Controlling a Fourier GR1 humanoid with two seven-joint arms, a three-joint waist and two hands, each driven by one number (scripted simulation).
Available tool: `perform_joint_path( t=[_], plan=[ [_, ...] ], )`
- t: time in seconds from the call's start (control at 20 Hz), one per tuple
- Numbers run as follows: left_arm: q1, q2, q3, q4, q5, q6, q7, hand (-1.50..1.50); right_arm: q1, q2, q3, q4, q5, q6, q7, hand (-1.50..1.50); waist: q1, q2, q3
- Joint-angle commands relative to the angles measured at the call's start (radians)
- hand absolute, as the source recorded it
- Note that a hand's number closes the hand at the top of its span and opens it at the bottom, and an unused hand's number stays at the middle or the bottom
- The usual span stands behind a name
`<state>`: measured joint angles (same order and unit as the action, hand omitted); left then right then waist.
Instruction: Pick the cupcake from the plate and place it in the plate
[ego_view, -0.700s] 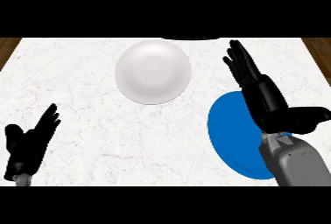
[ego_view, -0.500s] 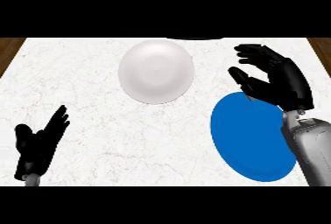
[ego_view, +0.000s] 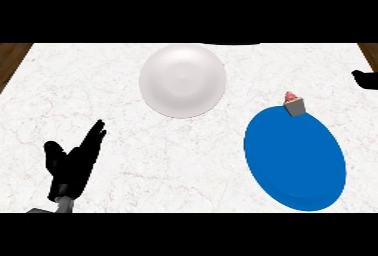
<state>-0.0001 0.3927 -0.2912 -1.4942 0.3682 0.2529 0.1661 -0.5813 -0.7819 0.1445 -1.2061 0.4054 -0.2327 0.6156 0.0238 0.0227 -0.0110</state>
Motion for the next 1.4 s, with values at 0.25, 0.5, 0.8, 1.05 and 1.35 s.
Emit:
perform_joint_path(
  t=[0.25, 0.5, 0.8, 1.05, 1.35],
  plan=[
    [-0.032, -0.1, -0.049, 0.077, -0.04, 0.005, -0.004, 0.0, -0.34, 0.039, 0.088, 0.213, 0.169, 0.246, 0.24, -1.5, -0.001, -0.018, 0.01],
    [-0.045, -0.098, -0.039, 0.094, -0.038, 0.004, 0.006, 0.0, -0.427, 0.136, 0.146, 0.309, 0.085, 0.572, 0.412, -1.5, 0.009, -0.016, 0.007],
    [-0.08, -0.1, -0.026, 0.063, -0.037, 0.01, 0.043, 0.0, -0.573, 0.237, 0.152, 0.515, 0.074, 0.736, 0.505, -1.5, 0.017, -0.015, 0.009],
    [-0.069, -0.133, -0.034, 0.106, -0.041, -0.002, 0.011, 0.0, -0.628, 0.345, 0.164, 0.658, 0.1, 0.731, 0.561, -1.5, 0.009, -0.013, 0.009],
    [-0.024, -0.108, -0.012, 0.093, -0.044, -0.034, -0.013, 0.0, -0.597, 0.414, 0.183, 0.809, 0.172, 0.635, 0.491, -1.5, 0.005, -0.015, 0.01]
  ],
)
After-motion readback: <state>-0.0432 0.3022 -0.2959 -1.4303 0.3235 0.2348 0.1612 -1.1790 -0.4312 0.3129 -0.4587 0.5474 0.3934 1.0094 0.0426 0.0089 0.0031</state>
